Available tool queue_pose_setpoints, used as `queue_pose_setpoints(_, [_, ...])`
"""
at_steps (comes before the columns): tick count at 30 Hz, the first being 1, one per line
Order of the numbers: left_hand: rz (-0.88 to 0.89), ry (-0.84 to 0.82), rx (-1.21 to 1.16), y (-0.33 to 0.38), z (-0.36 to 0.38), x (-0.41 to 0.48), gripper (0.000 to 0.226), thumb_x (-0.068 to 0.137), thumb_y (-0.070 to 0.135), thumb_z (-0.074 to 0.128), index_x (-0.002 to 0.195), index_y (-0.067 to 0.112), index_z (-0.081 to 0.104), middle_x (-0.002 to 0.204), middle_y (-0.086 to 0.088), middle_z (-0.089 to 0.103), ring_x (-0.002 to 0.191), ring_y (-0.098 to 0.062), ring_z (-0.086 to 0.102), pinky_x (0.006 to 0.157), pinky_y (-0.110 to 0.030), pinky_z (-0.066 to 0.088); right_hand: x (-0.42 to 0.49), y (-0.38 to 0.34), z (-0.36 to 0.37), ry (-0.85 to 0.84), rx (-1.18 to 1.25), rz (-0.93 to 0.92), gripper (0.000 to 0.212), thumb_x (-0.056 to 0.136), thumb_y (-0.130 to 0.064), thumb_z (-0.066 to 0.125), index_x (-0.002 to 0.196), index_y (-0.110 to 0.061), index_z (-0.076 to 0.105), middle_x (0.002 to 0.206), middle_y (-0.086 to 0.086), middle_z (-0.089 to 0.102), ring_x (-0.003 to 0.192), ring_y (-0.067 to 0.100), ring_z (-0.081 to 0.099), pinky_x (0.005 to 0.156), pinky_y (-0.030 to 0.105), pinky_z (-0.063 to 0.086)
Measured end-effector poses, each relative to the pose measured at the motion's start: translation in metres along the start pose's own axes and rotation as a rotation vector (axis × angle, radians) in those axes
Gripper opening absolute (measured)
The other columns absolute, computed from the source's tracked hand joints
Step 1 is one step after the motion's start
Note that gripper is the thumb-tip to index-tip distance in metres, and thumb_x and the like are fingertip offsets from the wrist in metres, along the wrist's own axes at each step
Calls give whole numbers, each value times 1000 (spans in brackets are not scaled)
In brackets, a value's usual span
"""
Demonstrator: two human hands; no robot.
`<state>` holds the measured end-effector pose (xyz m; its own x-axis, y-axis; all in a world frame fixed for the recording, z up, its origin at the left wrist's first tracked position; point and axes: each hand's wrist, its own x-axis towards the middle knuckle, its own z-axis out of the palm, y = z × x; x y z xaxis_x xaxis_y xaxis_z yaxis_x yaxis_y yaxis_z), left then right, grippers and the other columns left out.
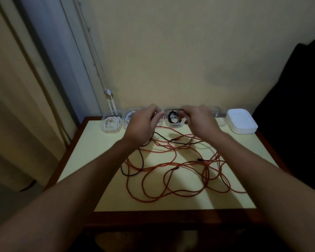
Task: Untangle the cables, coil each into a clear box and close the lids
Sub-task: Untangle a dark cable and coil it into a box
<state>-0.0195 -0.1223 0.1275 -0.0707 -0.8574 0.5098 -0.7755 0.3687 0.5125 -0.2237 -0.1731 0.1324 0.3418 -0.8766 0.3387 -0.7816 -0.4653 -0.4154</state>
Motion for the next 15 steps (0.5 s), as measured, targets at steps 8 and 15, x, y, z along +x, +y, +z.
queue_pose_setpoints(8, [-178,10,-122,19,-28,14,37,107,33,44,96,8,68,68,17,54,57,7,50,55,-14,32,16,8,-107,366,284,204,23,103,-22,51,106,-18,74,93,-4,76,67,20,73,76,44,60])
queue_pose_setpoints(15, [-105,-88,-124,65,-36,36,33,108,30,37,103,12,64,76,4,57,62,-8,47,55,-21,32,-16,-29,-119,-142,718,282,25,96,-13,65,120,-9,65,82,4,73,58,17,61,54,27,49])
